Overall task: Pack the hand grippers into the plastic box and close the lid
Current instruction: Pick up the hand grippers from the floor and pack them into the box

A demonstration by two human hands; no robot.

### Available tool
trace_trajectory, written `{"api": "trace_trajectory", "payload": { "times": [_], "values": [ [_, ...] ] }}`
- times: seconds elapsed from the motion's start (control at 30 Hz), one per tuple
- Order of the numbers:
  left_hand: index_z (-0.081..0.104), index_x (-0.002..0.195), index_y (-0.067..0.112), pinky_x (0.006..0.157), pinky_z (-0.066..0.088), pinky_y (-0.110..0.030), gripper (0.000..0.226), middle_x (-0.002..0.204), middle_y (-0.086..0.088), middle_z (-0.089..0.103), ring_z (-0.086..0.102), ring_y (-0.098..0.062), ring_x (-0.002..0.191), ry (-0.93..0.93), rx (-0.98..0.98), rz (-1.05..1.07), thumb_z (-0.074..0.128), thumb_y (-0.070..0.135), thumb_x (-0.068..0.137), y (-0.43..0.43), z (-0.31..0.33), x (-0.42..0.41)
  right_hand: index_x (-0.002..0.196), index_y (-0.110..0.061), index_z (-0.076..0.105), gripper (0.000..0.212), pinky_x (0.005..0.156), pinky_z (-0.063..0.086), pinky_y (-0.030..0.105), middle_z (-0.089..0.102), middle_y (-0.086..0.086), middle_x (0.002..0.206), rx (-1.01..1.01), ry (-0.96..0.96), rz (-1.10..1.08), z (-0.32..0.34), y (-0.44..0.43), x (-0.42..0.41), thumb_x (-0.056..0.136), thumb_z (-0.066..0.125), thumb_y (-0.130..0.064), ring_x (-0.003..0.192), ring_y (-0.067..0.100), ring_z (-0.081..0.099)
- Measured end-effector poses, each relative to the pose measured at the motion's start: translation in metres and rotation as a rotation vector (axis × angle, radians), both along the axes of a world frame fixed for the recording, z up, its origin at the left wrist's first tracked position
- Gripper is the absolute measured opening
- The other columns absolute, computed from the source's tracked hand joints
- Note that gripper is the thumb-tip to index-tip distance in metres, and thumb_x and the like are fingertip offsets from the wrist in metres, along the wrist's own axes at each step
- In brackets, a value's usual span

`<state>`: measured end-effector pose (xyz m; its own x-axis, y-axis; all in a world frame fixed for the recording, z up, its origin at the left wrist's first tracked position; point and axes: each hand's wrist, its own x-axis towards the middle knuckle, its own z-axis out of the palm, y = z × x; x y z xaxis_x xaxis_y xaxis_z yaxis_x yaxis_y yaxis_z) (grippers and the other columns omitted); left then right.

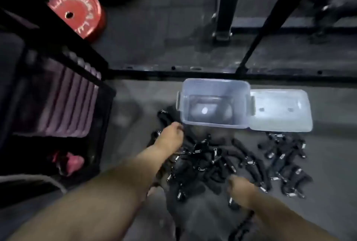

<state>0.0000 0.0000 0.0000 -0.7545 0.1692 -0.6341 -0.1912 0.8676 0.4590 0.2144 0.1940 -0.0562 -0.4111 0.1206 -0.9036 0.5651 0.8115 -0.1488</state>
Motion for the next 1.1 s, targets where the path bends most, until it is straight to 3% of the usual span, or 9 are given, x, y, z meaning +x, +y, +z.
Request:
{"api": "trace_trajectory", "payload": {
  "times": [0.1,0.2,0.33,0.5,0.63,0.73,0.83,0.97,1.1],
  "values": [
    [0.061,0.114,0.011,0.084,0.044,-0.025,0.029,0.115,-0.013,0.065,0.06,-0.029,0.104,0.092,0.067,0.041,0.039,0.02,0.098,0.015,-0.054,-0.023,0.116,-0.012,0.048,0.024,0.089,0.044,0.035,0.053,0.012,0.123,-0.007,0.062,0.02,-0.044,-0.003,-0.029,0.098,0.04,-0.027,0.113,0.032,0.053],
    [0.061,0.112,0.012,0.092,0.048,-0.036,0.03,0.114,-0.015,0.06,0.058,-0.033,0.105,0.212,0.059,0.067,0.038,0.024,0.096,0.02,-0.113,-0.047,0.128,-0.011,0.041,0.038,0.097,0.042,0.039,0.046,0.017,0.13,0.067,0.085,-0.009,-0.1,-0.008,-0.048,0.098,0.045,-0.034,0.12,0.039,0.048],
    [0.053,0.125,0.014,0.106,0.038,-0.04,0.035,0.137,-0.009,0.045,0.044,-0.03,0.124,0.355,0.059,0.011,0.037,0.021,0.095,0.033,-0.157,-0.073,0.133,-0.015,0.034,0.044,0.101,0.037,0.044,0.032,0.017,0.138,0.166,0.122,-0.082,-0.164,-0.016,-0.06,0.096,0.046,-0.036,0.125,0.038,0.038],
    [0.041,0.135,0.012,0.106,0.038,-0.048,0.05,0.145,-0.008,0.034,0.043,-0.033,0.123,0.476,0.153,-0.052,0.032,0.028,0.088,0.039,-0.179,-0.082,0.125,-0.016,0.044,0.043,0.101,0.037,0.041,0.026,0.015,0.14,0.488,0.321,-0.041,-0.205,-0.035,-0.059,0.09,0.048,-0.04,0.125,0.031,0.035],
    [0.026,0.148,0.021,0.112,0.032,-0.046,0.052,0.157,-0.003,0.019,0.03,-0.032,0.138,0.51,0.106,-0.179,0.035,0.027,0.096,0.035,-0.177,-0.088,0.123,-0.018,0.041,0.035,0.101,0.038,0.044,0.017,0.015,0.142,0.482,0.391,-0.109,-0.218,-0.04,-0.059,0.091,0.047,-0.029,0.128,0.031,0.032],
    [0.016,0.153,0.024,0.113,0.027,-0.041,0.058,0.161,0.0,0.014,0.024,-0.026,0.143,0.516,0.037,-0.269,0.036,0.024,0.099,0.034,-0.171,-0.092,0.124,-0.023,0.042,0.032,0.1,0.038,0.045,0.024,0.008,0.137,0.463,0.414,-0.138,-0.217,-0.033,-0.065,0.093,0.038,-0.024,0.128,0.028,0.032],
    [0.01,0.155,0.026,0.115,0.023,-0.038,0.063,0.163,0.002,0.011,0.023,-0.026,0.143,0.504,0.035,-0.272,0.035,0.021,0.098,0.034,-0.175,-0.09,0.127,-0.028,0.041,0.04,0.101,0.037,0.042,0.03,0.003,0.137,0.475,0.408,-0.167,-0.211,-0.035,-0.062,0.089,0.043,-0.04,0.13,0.024,0.034],
    [0.02,0.151,0.028,0.111,0.033,-0.041,0.058,0.156,0.0,0.029,0.036,-0.03,0.134,0.546,0.08,-0.235,0.036,0.022,0.096,0.032,-0.187,-0.088,0.114,-0.027,0.059,0.055,0.083,0.046,0.044,0.047,0.008,0.132,0.441,0.557,-0.176,-0.203,-0.03,-0.054,0.067,0.07,-0.054,0.109,0.03,0.056],
    [0.026,0.15,0.026,0.111,0.032,-0.042,0.053,0.155,-0.001,0.032,0.034,-0.029,0.137,0.568,0.114,-0.218,0.034,0.021,0.098,0.031,-0.185,-0.094,0.137,-0.057,0.023,0.059,0.104,0.036,0.042,0.028,-0.001,0.145,0.285,0.593,-0.17,-0.206,-0.014,-0.039,0.083,0.035,-0.076,0.134,0.021,0.033]
  ]
}}
